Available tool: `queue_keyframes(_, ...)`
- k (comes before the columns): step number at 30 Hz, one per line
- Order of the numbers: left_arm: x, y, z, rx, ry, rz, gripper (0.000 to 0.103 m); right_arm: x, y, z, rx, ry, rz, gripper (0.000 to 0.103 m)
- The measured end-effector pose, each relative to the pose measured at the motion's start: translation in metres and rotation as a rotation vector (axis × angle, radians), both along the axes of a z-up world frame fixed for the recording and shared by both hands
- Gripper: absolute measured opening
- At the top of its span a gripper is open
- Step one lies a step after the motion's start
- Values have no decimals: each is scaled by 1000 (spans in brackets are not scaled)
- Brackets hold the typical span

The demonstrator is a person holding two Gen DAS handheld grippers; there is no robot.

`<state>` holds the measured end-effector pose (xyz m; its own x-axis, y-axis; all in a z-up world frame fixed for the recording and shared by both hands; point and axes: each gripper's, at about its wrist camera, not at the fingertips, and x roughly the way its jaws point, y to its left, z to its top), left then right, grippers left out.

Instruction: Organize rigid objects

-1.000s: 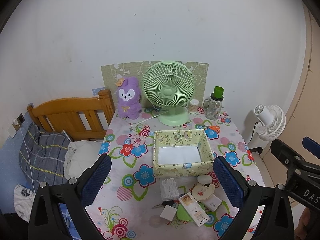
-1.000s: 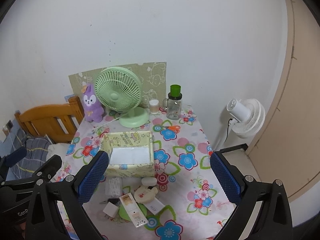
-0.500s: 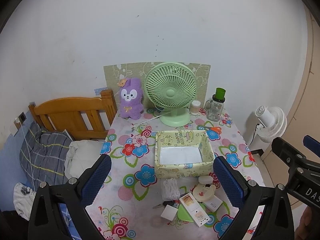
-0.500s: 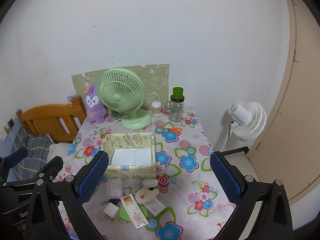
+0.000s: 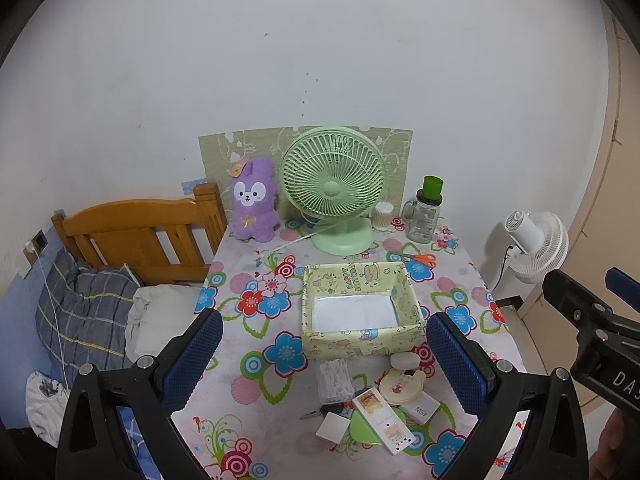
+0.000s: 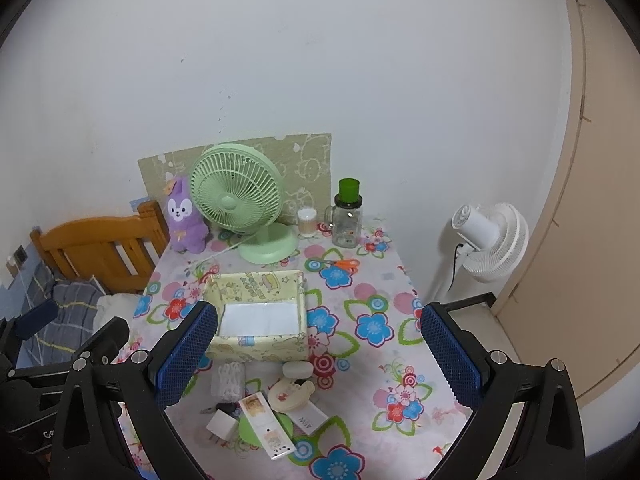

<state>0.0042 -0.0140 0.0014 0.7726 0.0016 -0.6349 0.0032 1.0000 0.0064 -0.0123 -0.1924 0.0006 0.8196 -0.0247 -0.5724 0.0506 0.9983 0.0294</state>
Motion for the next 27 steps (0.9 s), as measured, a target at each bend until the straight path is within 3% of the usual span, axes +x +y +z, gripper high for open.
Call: queue_keyframes(27, 0, -3, 9, 5, -26, -7, 103, -1, -5, 5, 6, -32, -4, 102)
